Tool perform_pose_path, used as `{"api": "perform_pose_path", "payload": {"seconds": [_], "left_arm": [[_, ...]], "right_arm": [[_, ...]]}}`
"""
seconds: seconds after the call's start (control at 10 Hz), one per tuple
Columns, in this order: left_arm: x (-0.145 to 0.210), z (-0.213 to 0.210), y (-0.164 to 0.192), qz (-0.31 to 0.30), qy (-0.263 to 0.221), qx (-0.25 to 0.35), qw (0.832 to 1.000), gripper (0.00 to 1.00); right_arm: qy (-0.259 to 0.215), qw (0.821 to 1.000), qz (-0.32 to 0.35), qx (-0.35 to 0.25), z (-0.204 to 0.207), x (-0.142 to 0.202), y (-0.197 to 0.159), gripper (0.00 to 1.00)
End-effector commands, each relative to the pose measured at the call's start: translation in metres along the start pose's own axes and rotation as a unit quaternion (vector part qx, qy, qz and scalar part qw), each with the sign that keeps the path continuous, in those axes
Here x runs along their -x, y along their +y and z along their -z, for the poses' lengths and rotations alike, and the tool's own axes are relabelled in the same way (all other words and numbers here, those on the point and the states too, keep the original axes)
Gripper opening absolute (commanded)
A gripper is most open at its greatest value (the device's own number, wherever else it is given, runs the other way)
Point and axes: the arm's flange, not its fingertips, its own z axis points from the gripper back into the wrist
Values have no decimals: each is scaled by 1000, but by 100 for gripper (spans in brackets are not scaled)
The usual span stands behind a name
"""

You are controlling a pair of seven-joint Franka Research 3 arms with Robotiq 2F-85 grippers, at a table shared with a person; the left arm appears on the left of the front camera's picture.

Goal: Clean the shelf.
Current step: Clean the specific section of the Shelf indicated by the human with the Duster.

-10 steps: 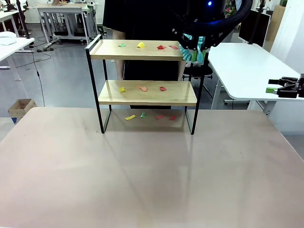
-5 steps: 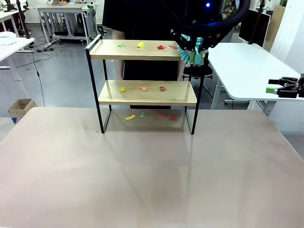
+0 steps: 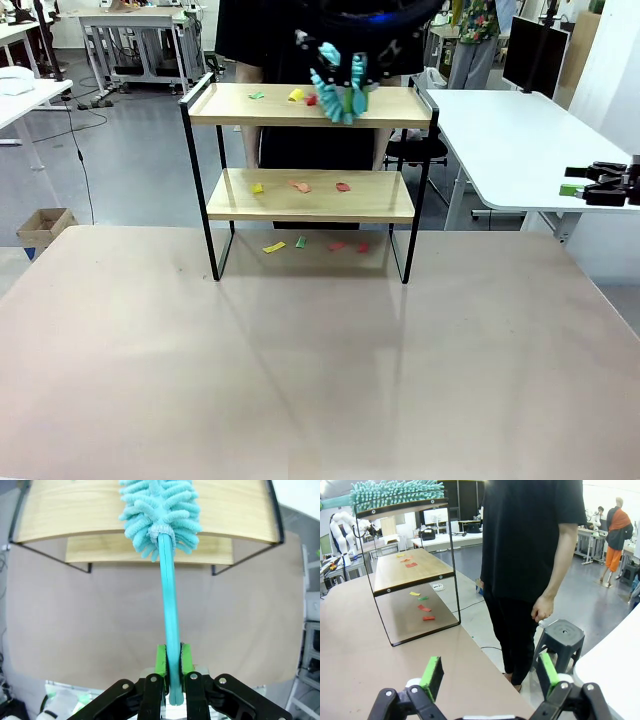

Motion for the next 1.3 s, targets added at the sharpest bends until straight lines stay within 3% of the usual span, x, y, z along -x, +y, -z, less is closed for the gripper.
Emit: {"api": "perform_pose_path", "payload": {"seconds": [0.0, 0.3, 0.5, 0.8, 0.9, 1.0, 1.2], "left_arm": [[9, 5, 55, -10, 10, -11, 1000, 14], [6, 0, 118, -23, 1, -66, 998, 14], [7, -25, 152, -33, -28, -107, 993, 14], [17, -49, 153, -14, -64, -133, 989, 14], [20, -54, 146, -2, -78, -115, 990, 14], [14, -51, 152, -25, -46, -118, 992, 14], [14, -51, 152, -25, -46, -118, 992, 14]], "right_arm": [[0, 1000, -2, -1, 1, -3, 0, 100], [0, 1000, -2, -1, 1, -3, 0, 100], [0, 1000, -2, -1, 1, -3, 0, 100], [0, 1000, -2, -1, 1, -3, 0, 100], [0, 1000, -2, -1, 1, -3, 0, 100], [0, 1000, -2, -1, 1, -3, 0, 100], [0, 1000, -2, -1, 1, -3, 0, 100]]}}
